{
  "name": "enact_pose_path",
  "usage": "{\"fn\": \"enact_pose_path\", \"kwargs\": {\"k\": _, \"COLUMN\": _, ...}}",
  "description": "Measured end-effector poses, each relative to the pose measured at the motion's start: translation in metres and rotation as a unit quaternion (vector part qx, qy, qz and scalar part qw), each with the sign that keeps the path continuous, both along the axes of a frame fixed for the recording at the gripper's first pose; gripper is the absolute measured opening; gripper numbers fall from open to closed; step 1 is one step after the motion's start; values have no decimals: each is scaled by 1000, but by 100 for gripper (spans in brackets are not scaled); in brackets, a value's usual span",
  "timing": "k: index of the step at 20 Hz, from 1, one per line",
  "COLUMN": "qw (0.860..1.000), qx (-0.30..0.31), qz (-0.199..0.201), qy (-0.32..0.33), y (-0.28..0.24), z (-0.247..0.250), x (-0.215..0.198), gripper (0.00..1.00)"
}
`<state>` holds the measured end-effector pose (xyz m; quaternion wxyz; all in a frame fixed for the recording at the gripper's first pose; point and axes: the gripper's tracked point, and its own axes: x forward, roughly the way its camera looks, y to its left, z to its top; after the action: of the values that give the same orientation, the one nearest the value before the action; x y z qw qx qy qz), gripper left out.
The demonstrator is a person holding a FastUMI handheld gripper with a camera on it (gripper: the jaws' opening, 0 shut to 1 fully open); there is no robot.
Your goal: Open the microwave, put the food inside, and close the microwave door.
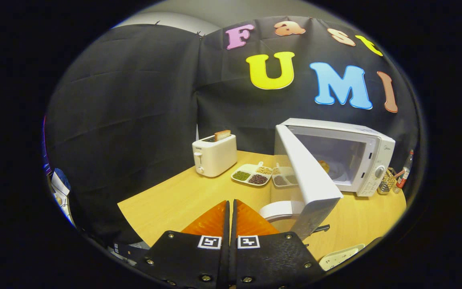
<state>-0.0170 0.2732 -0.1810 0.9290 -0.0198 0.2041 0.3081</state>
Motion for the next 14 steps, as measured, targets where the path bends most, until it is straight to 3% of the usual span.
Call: {"fn": "enact_pose_path", "kwargs": {"k": 14, "qw": 994, "qx": -3, "qz": -108, "qy": 8, "y": -101, "z": -11, "x": 85, "gripper": 1}}
